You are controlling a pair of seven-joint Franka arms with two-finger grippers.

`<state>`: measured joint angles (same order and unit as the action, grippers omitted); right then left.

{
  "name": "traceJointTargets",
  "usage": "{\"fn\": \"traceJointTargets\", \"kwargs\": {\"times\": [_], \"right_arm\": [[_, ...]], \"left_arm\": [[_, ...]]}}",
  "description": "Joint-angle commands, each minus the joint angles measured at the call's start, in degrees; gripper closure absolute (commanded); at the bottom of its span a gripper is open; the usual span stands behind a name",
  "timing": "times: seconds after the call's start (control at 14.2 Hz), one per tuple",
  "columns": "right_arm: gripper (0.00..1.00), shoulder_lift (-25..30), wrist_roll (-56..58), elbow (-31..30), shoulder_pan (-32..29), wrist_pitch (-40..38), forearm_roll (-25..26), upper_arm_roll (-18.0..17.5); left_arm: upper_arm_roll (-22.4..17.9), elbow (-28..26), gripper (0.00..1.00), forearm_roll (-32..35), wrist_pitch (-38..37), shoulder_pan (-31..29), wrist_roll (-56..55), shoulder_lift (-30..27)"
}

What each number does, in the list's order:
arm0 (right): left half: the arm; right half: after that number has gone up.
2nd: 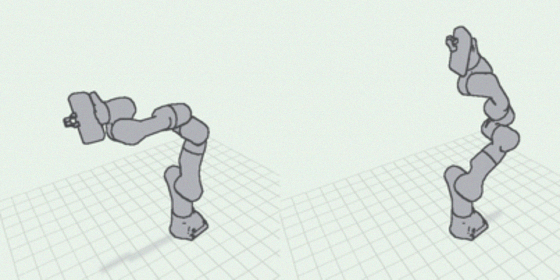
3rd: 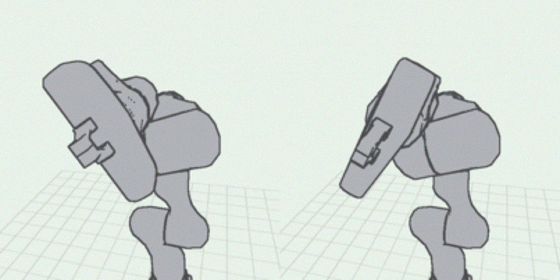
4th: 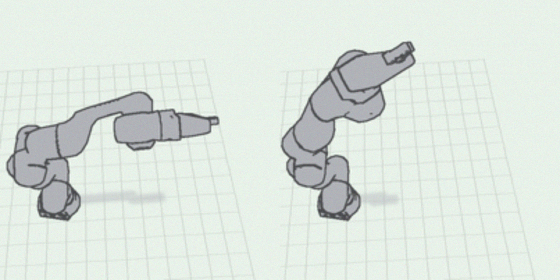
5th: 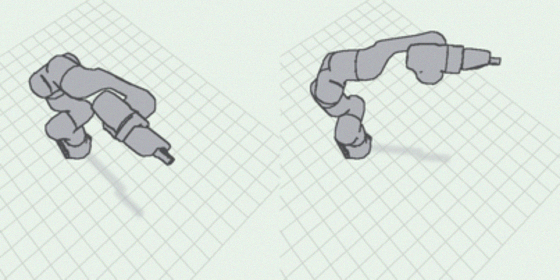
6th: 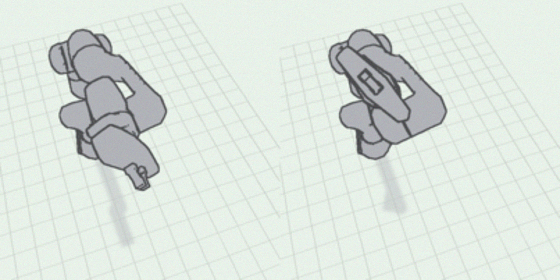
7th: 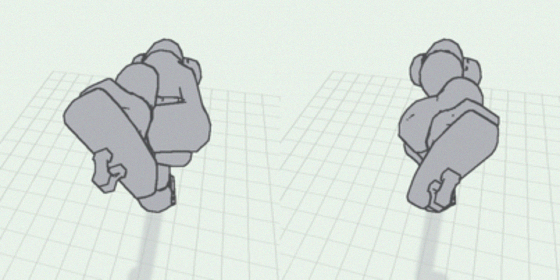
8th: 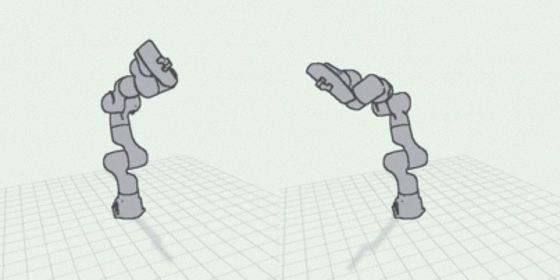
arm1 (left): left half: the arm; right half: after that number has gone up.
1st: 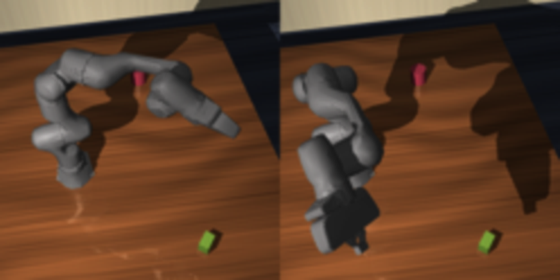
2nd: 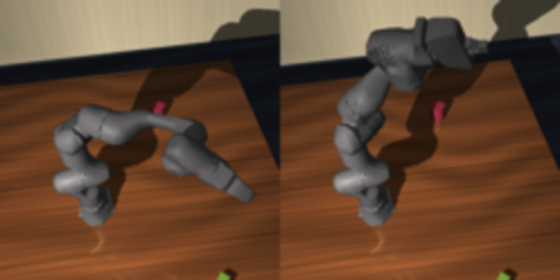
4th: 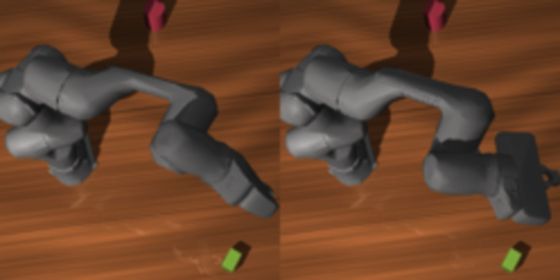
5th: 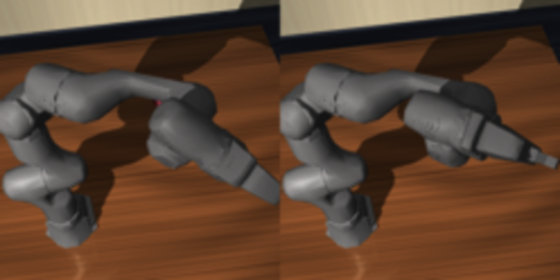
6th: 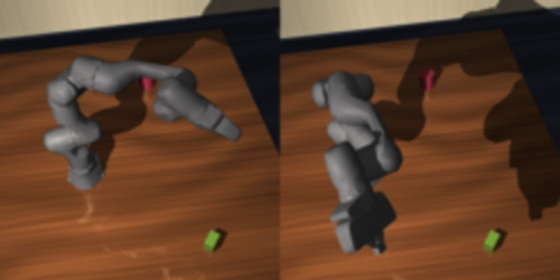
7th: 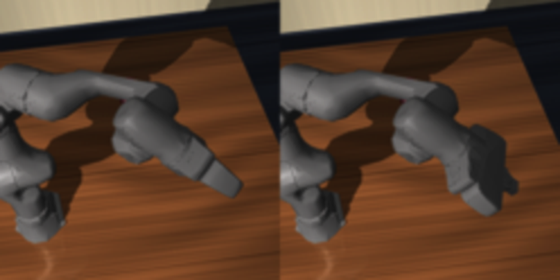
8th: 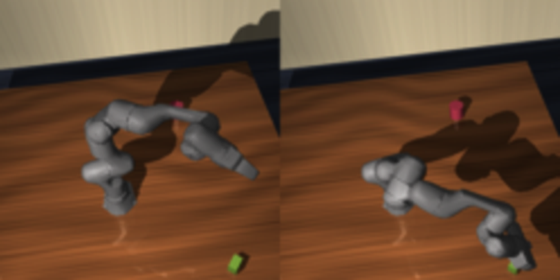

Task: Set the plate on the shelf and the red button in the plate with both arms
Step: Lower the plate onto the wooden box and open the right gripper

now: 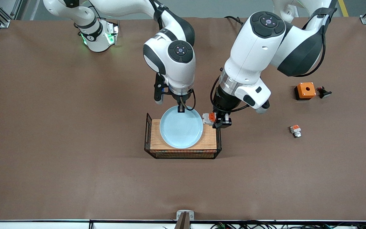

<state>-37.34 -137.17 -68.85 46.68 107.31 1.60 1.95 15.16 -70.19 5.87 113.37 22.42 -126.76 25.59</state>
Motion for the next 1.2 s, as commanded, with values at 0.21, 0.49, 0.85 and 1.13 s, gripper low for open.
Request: {"fn": "traceJointTargets", "kwargs": {"times": [0.21,0.49,0.85,1.13], "right_arm": [[0.96,-1.4,-2.1,2.1,0.7,0.0,1.5,0.7],[0.54,-1.8,-2.1,2.2,0.7,0.2,1.6,0.7],[0.01,-2.4,-2.2,2.2,0.8,0.7,1.8,0.8],[0.0,-2.3,-1.5,4.0,0.0,0.4,1.7,0.7]], "left_arm": [[0.0,0.0,0.79,1.1,-0.3,-0.7,0.5,-0.7],[0.1,0.1,0.79,1.1,-0.3,-1.6,0.5,-0.7],[0.2,0.0,0.78,1.2,-0.4,-2.0,0.6,-0.8],[2.8,0.1,0.78,1.2,-0.7,-4.5,0.5,1.2]]}}
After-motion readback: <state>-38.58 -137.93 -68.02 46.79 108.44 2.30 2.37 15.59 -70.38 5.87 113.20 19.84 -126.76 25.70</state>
